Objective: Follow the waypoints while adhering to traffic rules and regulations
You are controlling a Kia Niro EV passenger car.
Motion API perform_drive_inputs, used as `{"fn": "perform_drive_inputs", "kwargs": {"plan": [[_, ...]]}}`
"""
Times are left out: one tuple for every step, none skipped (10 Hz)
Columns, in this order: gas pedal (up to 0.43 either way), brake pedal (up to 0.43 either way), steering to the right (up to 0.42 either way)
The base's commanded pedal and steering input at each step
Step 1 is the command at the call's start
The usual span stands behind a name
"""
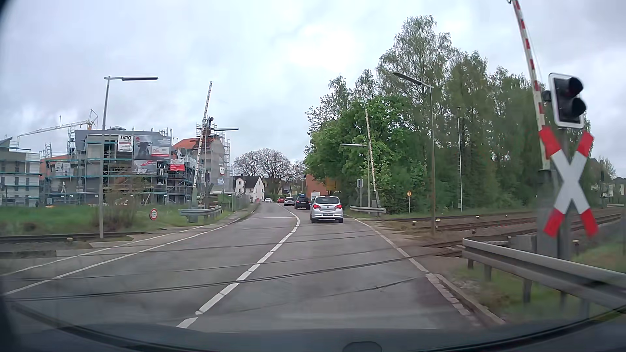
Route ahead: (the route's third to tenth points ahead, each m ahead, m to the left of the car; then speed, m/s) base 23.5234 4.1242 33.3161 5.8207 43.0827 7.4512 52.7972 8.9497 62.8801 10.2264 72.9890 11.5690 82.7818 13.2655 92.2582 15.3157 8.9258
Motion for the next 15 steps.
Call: {"fn": "perform_drive_inputs", "kwargs": {"plan": [[0.13, 0.0, -0.005], [0.13, 0.0, -0.005], [0.13, 0.0, -0.005], [0.13, 0.0, -0.005], [0.15, 0.0, -0.004], [0.15, 0.0, -0.004], [0.15, 0.0, -0.005], [0.15, 0.0, -0.006], [0.157, 0.0, -0.006], [0.169, 0.0, -0.005], [0.169, 0.0, -0.006], [0.169, 0.0, -0.007], [0.177, 0.0, -0.009], [0.177, 0.0, -0.014], [0.177, 0.0, -0.019]]}}
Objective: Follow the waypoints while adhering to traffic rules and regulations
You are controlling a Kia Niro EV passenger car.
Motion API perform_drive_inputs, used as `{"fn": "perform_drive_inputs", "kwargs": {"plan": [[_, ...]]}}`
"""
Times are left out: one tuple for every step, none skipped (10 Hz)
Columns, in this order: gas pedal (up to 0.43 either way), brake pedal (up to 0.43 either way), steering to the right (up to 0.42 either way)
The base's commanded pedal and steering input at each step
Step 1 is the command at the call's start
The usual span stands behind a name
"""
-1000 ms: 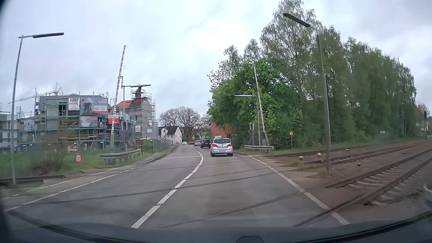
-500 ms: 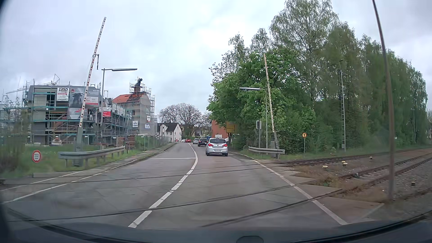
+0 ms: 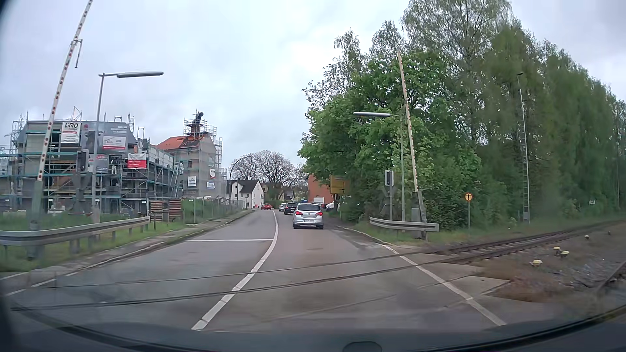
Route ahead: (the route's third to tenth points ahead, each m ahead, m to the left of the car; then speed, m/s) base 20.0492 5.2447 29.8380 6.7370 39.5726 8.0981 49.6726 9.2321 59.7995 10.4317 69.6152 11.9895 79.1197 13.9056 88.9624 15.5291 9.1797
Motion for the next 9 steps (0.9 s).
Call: {"fn": "perform_drive_inputs", "kwargs": {"plan": [[0.177, 0.0, -0.022], [0.177, 0.0, -0.022], [0.177, 0.0, -0.022], [0.177, 0.0, -0.022], [0.169, 0.0, -0.022], [0.169, 0.0, -0.022], [0.169, 0.0, -0.022], [0.169, 0.0, -0.022], [0.169, 0.0, -0.022]]}}
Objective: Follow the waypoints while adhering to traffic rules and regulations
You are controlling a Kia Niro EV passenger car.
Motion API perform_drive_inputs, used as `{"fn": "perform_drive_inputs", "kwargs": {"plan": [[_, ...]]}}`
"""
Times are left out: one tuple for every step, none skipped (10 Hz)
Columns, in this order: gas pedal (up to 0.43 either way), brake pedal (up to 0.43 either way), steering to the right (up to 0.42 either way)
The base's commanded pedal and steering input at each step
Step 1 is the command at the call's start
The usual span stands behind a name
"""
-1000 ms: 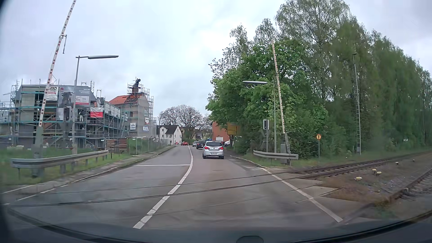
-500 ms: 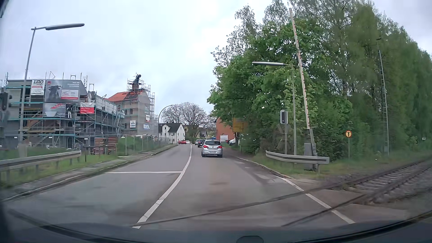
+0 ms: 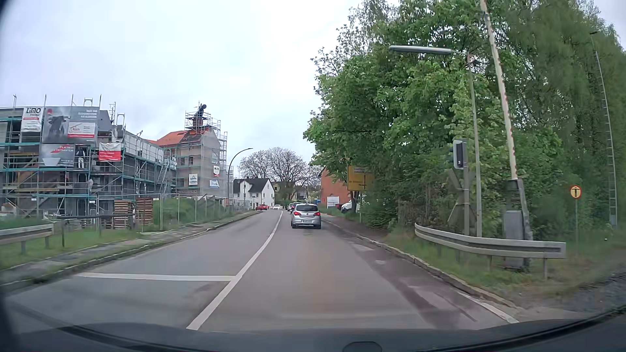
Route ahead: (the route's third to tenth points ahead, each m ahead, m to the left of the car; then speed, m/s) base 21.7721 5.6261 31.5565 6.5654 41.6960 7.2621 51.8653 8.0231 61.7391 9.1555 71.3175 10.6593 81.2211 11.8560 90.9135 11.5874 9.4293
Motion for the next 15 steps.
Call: {"fn": "perform_drive_inputs", "kwargs": {"plan": [[0.169, 0.0, -0.022], [0.157, 0.0, -0.022], [0.157, 0.0, -0.022], [0.157, 0.0, -0.022], [0.157, 0.0, -0.022], [0.157, 0.0, -0.022], [0.157, 0.0, -0.022], [0.157, 0.0, -0.022], [0.157, 0.0, -0.022], [0.157, 0.0, -0.022], [0.157, 0.0, -0.021], [0.157, 0.0, -0.02], [0.157, 0.0, -0.02], [0.15, 0.0, -0.019], [0.15, 0.0, -0.018]]}}
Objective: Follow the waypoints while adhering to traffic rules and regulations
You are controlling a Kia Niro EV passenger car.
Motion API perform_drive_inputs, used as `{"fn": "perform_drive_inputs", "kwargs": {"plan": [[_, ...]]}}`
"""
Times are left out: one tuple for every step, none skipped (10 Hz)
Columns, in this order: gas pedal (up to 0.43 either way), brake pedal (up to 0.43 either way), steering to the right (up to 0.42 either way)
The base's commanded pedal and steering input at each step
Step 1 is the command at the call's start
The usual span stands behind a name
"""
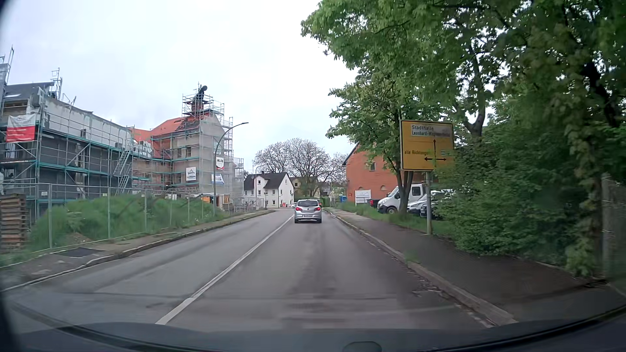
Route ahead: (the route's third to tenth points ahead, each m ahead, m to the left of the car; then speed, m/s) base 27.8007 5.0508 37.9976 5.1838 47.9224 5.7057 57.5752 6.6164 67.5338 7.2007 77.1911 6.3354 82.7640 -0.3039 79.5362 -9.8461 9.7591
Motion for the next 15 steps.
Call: {"fn": "perform_drive_inputs", "kwargs": {"plan": [[0.15, 0.0, -0.018], [0.157, 0.0, -0.017], [0.157, 0.0, -0.017], [0.157, 0.0, -0.016], [0.157, 0.0, -0.014], [0.157, 0.0, -0.013], [0.157, 0.0, -0.013], [0.157, 0.0, -0.013], [0.157, 0.0, -0.012], [0.157, 0.0, -0.013], [0.157, 0.0, -0.012], [0.157, 0.0, -0.012], [0.157, 0.0, -0.012], [0.15, 0.0, -0.012], [0.15, 0.0, -0.012]]}}
